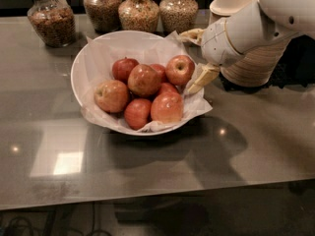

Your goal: Pick apple from white bowl

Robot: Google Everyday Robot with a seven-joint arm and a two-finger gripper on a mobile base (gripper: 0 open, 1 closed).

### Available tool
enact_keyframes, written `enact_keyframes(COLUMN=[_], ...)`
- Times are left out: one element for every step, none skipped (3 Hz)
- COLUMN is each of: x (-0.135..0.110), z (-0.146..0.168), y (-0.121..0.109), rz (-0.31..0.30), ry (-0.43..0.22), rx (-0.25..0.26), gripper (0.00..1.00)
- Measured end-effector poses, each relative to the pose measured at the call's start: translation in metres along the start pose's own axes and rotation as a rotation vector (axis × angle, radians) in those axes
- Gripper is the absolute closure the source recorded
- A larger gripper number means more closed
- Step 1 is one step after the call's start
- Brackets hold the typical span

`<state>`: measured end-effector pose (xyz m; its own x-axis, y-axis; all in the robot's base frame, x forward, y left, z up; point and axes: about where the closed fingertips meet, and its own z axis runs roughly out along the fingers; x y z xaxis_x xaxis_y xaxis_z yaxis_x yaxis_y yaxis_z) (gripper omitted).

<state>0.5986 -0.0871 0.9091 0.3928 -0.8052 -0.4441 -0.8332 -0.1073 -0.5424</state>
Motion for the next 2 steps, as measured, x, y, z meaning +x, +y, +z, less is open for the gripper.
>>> enact_keyframes(x=[-0.0021, -0.0029], z=[0.0041, 0.006], y=[0.0009, 0.0027], rz=[-0.031, -0.037], ry=[0.006, 0.008], rx=[-0.008, -0.011], gripper=[0.18, 0.36])
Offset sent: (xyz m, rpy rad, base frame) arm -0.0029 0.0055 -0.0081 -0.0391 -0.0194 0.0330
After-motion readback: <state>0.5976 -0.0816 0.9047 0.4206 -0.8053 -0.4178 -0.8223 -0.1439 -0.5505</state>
